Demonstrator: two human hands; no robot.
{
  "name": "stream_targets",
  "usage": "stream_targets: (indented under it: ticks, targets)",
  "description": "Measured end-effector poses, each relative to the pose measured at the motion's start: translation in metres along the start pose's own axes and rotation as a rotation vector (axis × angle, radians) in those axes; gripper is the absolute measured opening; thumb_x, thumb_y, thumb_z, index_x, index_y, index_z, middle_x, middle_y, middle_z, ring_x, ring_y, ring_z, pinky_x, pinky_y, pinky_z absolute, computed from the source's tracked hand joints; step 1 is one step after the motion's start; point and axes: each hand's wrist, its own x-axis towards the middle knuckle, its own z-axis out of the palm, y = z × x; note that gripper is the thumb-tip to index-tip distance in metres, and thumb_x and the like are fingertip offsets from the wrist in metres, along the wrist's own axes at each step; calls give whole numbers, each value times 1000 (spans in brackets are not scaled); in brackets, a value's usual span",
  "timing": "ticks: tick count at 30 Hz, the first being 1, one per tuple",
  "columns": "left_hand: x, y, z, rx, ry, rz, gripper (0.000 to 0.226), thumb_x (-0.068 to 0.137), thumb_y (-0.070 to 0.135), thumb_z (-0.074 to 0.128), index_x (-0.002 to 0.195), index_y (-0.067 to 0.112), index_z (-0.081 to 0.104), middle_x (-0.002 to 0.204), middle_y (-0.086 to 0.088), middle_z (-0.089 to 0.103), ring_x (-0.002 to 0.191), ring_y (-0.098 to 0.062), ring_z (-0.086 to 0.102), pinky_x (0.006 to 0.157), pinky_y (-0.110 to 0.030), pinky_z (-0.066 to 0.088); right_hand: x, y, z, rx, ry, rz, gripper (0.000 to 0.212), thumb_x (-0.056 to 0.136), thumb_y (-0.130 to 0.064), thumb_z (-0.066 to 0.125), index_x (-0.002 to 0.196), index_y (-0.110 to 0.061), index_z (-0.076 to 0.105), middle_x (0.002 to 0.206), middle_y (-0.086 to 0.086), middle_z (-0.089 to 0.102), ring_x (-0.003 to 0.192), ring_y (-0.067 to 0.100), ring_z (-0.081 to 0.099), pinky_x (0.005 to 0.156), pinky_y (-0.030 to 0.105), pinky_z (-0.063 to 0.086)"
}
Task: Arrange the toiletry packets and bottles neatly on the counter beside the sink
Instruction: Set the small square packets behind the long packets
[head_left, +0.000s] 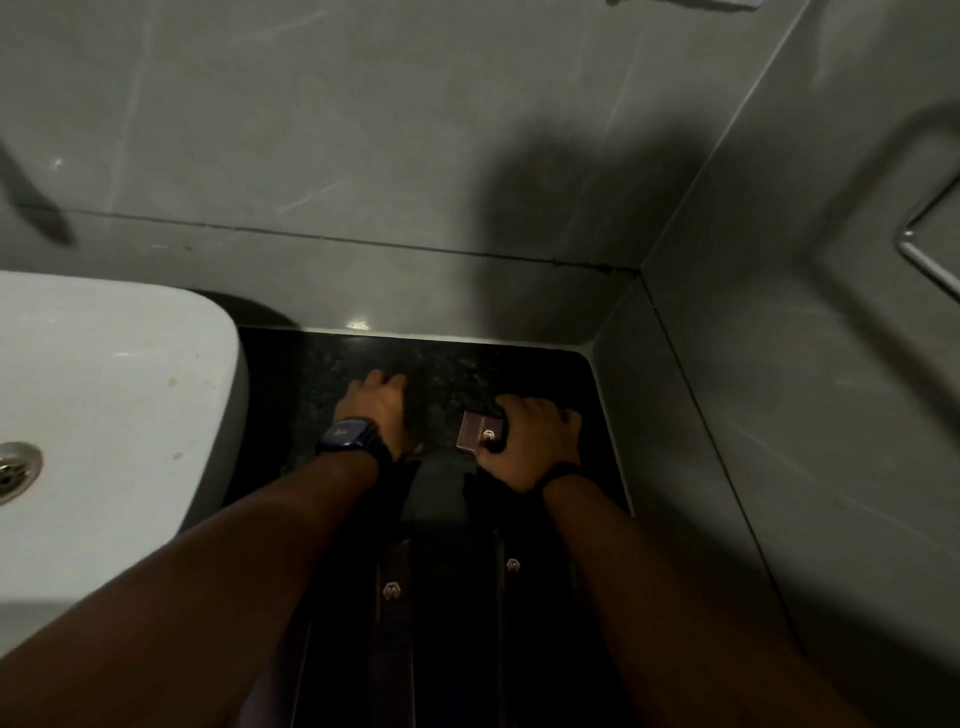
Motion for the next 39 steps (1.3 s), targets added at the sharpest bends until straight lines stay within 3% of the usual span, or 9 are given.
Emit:
stream_targets:
  ticks: [5, 9, 14, 25, 31, 35, 39]
  targets:
    - [9, -15, 5, 77, -152, -49, 82, 58, 51, 77, 128, 22, 47, 130, -10, 48, 120, -36, 46, 98, -47, 45, 20, -20, 20, -33, -205, 128, 72, 62, -68, 60, 119, -26, 49, 126, 9, 56, 119, 32, 50, 98, 51, 29]
    - [10, -21, 5, 129, -172, -7, 61, 68, 46, 72, 120, 20, 54, 129, -9, 53, 119, -34, 50, 97, -44, 47, 24, -35, 30, -5, -202, 72, 62, 65, -58, 62, 116, -26, 50, 124, 9, 54, 117, 33, 51, 98, 51, 30]
    - [1, -32, -6, 205, -211, -29, 63, 69, 47, 73, 124, 22, 51, 134, -7, 52, 122, -32, 49, 100, -42, 43, 21, -49, 27, -44, -259, -46, 54, 63, -55, 64, 108, -26, 54, 117, 8, 57, 112, 31, 54, 96, 48, 31]
    - [-20, -41, -22, 315, -315, -23, 60, 77, 40, 68, 128, 19, 48, 141, -8, 47, 130, -31, 40, 105, -45, 33, 3, -72, 39, -98, -150, -135, 51, 65, -63, 56, 103, -28, 58, 112, 7, 59, 109, 32, 47, 92, 46, 30]
    - [-23, -39, -22, 290, -323, -59, 61, 77, 36, 70, 130, 18, 46, 142, -10, 45, 131, -32, 38, 107, -46, 31, 1, -72, 41, -144, -148, -135, 64, 61, -70, 56, 110, -29, 55, 118, 7, 57, 113, 32, 45, 93, 47, 29]
    - [-31, -37, -22, 310, -309, -77, 84, 66, 33, 80, 137, 22, 38, 144, -10, 38, 133, -34, 34, 107, -49, 31, -4, -70, 39, -121, -72, -128, 83, 54, -80, 54, 119, -29, 50, 123, 8, 53, 116, 32, 40, 94, 49, 31]
    - [-55, -33, -19, 264, -232, -109, 96, 61, 40, 82, 141, 22, 32, 144, -12, 36, 130, -35, 36, 105, -47, 35, -21, -68, 34, -86, 7, -141, 81, 57, -79, 54, 119, -27, 49, 122, 8, 54, 114, 32, 43, 90, 46, 34]
